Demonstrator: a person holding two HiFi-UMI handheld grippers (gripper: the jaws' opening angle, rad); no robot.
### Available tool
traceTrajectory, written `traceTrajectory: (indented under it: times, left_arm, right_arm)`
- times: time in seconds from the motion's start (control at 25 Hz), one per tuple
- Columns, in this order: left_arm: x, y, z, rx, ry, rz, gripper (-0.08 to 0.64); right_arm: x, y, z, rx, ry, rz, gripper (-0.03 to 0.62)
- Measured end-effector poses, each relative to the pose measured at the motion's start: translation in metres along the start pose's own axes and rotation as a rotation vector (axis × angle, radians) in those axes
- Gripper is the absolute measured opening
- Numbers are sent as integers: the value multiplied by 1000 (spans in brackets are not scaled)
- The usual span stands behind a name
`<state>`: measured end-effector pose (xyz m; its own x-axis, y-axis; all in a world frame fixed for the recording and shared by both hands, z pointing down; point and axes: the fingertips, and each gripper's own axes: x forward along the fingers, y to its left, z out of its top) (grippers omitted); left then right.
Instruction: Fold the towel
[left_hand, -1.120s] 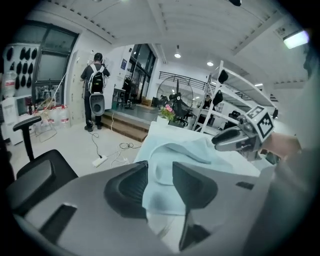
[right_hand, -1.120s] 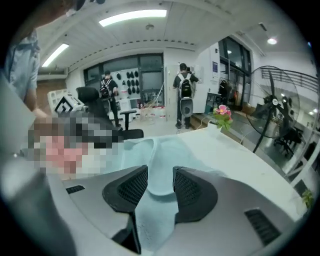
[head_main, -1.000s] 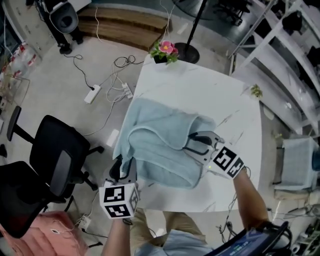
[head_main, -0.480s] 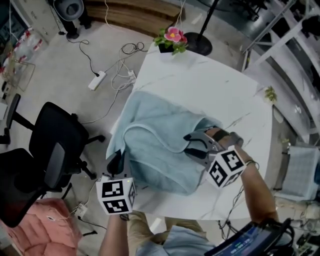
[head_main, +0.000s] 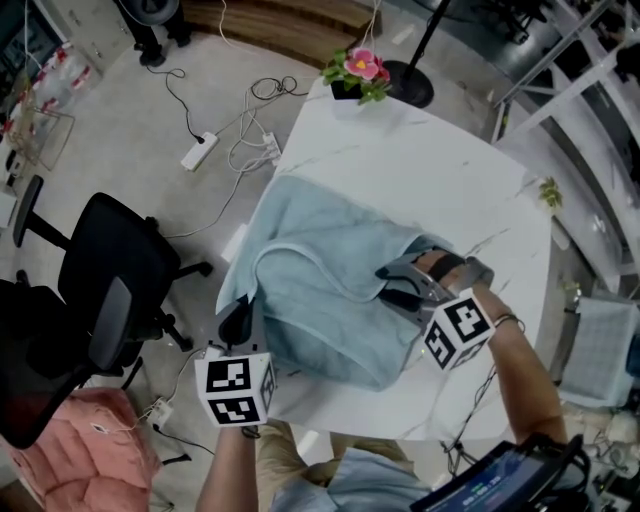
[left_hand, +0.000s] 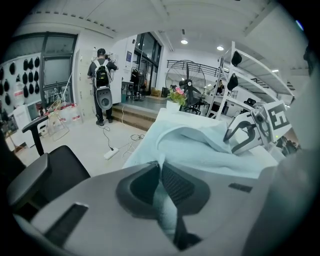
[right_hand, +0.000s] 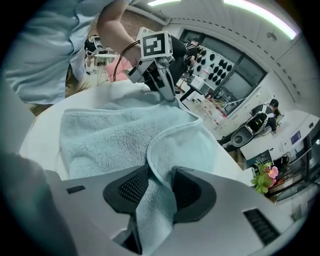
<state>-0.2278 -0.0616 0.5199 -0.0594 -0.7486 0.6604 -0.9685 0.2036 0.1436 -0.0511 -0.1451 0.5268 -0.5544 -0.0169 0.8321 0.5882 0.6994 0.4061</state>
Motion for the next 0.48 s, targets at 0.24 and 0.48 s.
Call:
traceTrajectory:
  times: [0.24,0.48]
  left_arm:
    - [-5,-2,1,1,-7,-12,25]
    - [-24,-11,10,-60,-39,-43,21]
  right_arm:
    - [-23,-29,22,211,-194,-61,26]
    - [-67,-91,30,409,-386,-226,21]
